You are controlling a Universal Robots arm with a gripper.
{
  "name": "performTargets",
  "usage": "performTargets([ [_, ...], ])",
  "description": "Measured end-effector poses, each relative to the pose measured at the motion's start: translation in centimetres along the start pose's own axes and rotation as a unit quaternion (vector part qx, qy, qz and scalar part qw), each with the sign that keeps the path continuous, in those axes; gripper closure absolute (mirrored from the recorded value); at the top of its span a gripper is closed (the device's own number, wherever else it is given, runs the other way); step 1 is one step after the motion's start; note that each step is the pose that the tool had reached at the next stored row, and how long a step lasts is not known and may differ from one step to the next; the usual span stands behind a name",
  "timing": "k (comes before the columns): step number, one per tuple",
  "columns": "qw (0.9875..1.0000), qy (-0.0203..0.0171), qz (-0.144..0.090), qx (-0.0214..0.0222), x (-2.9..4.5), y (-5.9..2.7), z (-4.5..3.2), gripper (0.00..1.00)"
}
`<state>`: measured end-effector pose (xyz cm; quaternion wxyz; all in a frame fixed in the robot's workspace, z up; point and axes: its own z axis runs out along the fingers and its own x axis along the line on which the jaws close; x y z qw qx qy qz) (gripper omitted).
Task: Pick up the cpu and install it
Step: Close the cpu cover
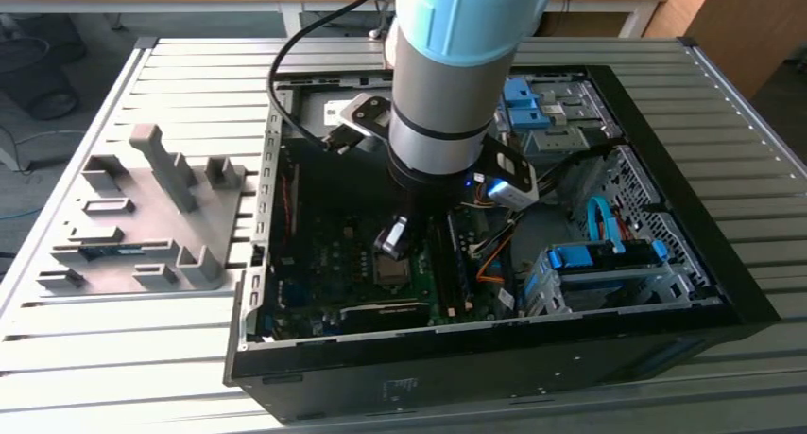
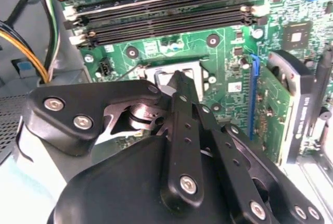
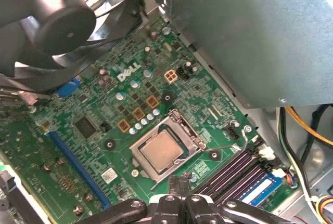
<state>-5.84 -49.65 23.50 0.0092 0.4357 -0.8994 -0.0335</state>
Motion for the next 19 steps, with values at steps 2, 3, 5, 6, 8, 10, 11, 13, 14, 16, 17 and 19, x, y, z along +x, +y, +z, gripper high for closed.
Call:
performTargets([
  [2,1.0,0.0043,-0.001,0.0033,-0.05,0.04,0.01,0.9],
  [3,1.0,0.005,-0.002,0.0038,-0.17,0.13,0.02,0.9],
  [5,1.0,0.0052,-0.002,0.0038,-0.44,0.26,0.04,0.9],
  [6,1.0,0.0053,-0.002,0.0037,-0.55,0.28,0.04,0.9],
  [8,1.0,0.0057,-0.002,0.0032,-0.76,0.26,0.04,0.9],
  [10,1.0,0.0066,-0.002,0.0027,-0.93,0.15,0.04,0.9],
  [11,1.0,0.0071,-0.002,0.0028,-0.96,0.12,0.04,0.9],
  [13,1.0,0.0073,-0.002,0.0029,-0.96,0.11,0.04,0.9],
  [14,1.0,0.0074,-0.002,0.0029,-0.97,0.11,0.03,0.9],
  [16,1.0,0.0075,-0.002,0.003,-0.97,0.11,0.03,0.9],
  [17,1.0,0.0074,-0.002,0.003,-0.97,0.11,0.03,0.9],
  [19,1.0,0.0075,-0.002,0.003,-0.97,0.11,0.03,0.9],
])
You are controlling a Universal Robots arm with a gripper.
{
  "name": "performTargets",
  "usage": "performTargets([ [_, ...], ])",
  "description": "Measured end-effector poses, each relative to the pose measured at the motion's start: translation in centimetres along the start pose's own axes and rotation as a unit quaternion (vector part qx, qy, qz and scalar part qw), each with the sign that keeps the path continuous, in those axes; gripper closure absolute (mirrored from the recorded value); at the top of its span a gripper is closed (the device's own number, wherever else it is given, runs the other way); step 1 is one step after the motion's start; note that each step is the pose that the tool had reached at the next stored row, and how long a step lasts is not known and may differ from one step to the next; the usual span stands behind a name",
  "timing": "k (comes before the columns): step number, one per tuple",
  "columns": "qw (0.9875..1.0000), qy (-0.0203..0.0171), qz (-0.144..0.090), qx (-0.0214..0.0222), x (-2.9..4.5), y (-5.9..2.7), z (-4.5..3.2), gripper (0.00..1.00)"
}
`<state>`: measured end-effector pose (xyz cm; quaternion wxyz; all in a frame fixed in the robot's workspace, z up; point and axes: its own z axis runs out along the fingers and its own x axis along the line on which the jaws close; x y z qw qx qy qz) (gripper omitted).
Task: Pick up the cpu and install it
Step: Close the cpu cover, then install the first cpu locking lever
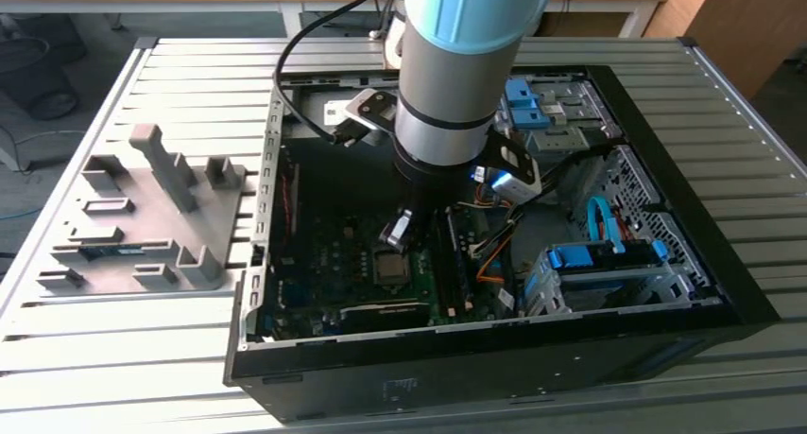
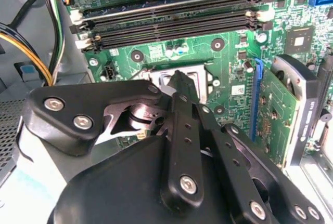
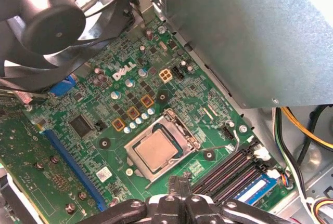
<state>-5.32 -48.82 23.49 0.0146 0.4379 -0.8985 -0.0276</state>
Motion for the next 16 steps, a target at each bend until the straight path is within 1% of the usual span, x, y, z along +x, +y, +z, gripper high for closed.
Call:
performTargets([
  [6,1.0,0.0001,0.0,0.0001,-0.02,-0.02,0.0,0.9],
  [8,1.0,0.0006,0.0,0.0004,-0.15,-0.18,-0.01,0.9],
  [12,1.0,0.0015,0.0,0.0008,-0.78,-0.6,-0.04,0.9],
  [14,1.0,0.0015,0.0,0.0008,-1.22,-0.44,-0.03,0.9],
  [16,1.0,0.0016,0.0,0.0009,-1.83,0.03,-0.01,0.9],
])
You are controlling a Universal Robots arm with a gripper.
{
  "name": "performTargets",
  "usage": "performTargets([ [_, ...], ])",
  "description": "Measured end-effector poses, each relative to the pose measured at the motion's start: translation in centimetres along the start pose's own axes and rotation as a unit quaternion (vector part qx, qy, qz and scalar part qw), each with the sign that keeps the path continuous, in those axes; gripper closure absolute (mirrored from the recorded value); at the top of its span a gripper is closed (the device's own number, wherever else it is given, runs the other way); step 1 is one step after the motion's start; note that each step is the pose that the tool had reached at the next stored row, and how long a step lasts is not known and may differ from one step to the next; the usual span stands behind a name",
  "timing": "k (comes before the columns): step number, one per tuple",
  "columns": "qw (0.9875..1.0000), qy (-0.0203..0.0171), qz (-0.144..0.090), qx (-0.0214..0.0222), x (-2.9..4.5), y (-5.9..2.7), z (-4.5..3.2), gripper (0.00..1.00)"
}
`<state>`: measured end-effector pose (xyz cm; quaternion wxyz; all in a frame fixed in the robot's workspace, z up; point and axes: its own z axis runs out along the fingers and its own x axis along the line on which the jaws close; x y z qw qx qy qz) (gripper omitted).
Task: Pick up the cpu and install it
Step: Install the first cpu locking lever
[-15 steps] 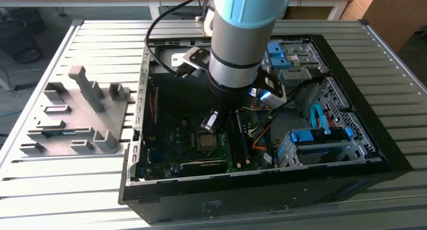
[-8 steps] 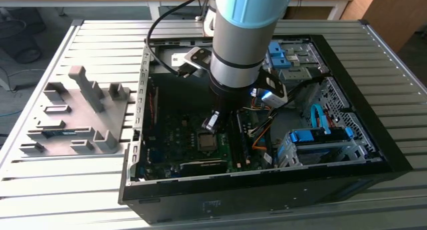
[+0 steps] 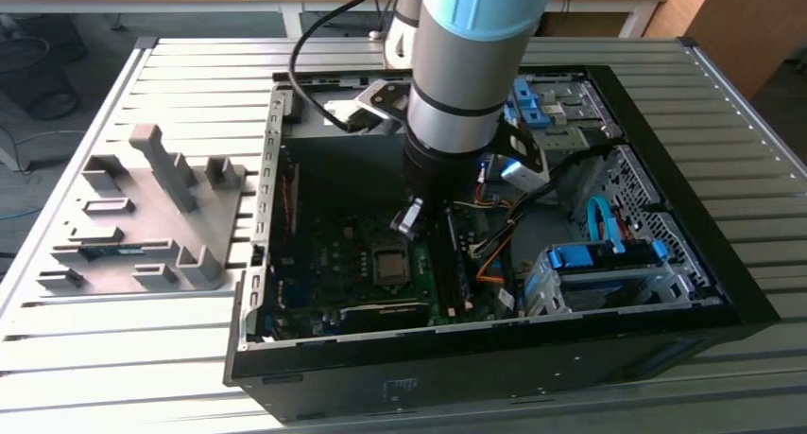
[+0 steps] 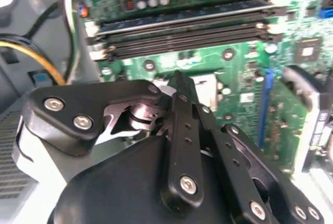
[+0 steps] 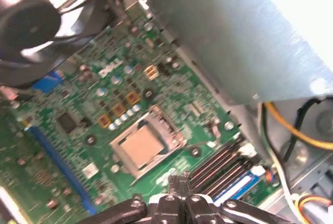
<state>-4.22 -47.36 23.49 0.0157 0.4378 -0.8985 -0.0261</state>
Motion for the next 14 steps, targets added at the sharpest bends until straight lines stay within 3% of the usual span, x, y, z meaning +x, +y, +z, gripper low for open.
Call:
performTargets([
  [9,1.0,0.0003,0.0,0.0002,-2.73,2.04,0.11,0.9],
  [14,1.0,0.0005,0.0,0.0004,-3.49,2.47,0.14,0.9],
])
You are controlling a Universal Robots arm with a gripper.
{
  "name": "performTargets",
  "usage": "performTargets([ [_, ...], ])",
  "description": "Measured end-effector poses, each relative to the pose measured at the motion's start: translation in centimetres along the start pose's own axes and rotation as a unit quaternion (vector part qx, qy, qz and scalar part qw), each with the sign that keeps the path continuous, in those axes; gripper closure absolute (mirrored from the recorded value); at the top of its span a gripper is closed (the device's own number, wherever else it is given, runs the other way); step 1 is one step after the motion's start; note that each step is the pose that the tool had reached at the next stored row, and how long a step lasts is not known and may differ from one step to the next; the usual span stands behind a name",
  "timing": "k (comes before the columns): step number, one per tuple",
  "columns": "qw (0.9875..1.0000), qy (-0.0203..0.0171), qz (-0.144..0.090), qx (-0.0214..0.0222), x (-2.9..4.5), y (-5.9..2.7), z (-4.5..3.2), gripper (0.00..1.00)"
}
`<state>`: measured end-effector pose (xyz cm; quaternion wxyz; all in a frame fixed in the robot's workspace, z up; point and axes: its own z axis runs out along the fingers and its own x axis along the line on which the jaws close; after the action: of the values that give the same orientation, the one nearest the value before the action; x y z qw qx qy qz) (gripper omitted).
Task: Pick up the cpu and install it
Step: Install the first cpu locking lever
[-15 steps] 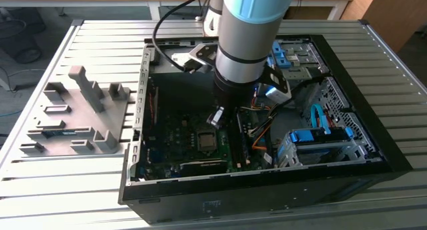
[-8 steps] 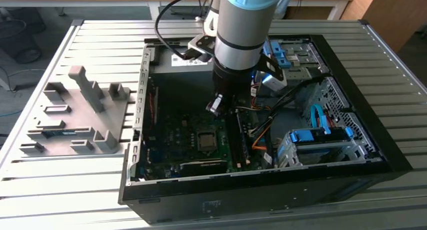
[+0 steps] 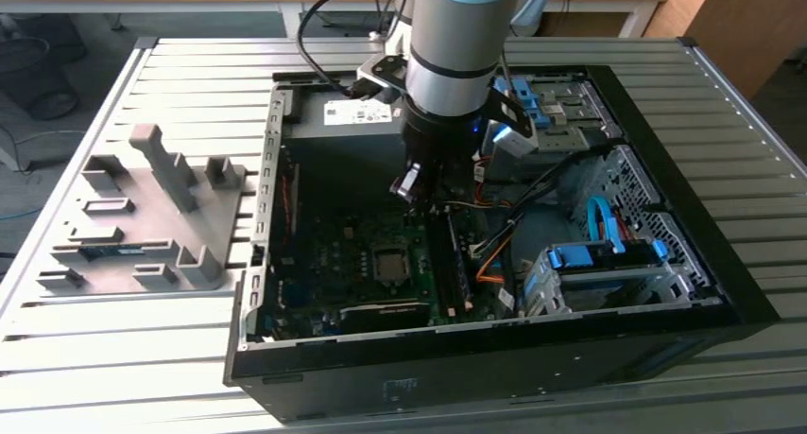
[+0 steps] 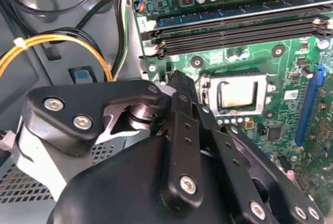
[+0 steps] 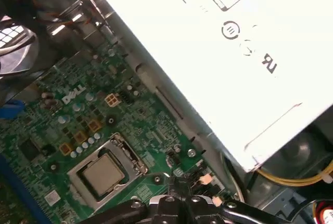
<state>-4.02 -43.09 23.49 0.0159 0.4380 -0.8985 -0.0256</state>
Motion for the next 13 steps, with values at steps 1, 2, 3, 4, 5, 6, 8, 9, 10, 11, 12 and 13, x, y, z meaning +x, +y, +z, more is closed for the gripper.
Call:
performTargets([
  [1,1.0,0.0001,0.0,0.0,0.0,0.0,-0.02,0.9],
  [2,1.0,0.0002,0.0,0.0001,0.0,0.0,-0.08,0.9],
  [3,1.0,0.0001,0.0,0.0,0.0,0.01,-0.15,0.9],
  [4,1.0,0.0,0.0,0.0,-0.01,0.02,-0.23,0.9],
  [5,1.0,0.0,0.0,0.0,-0.01,0.02,-0.32,0.9],
  [6,1.0,0.0,0.0,0.0,-0.01,0.03,-0.44,0.9],
  [8,1.0,0.0,0.0,0.0,-0.02,0.05,-0.7,0.9],
  [9,1.0,-0.0002,0.0,-0.0001,-0.07,0.09,-0.69,0.9],
  [10,1.0,-0.0001,0.0,0.0,-0.13,0.14,-0.69,0.9],
  [11,1.0,0.0,0.0,0.0,-0.21,0.21,-0.68,0.9],
  [12,1.0,0.0,0.0,0.0,-0.29,0.28,-0.64,0.9],
  [13,1.0,0.0001,0.0,0.0,-0.36,0.36,-0.59,0.9],
])
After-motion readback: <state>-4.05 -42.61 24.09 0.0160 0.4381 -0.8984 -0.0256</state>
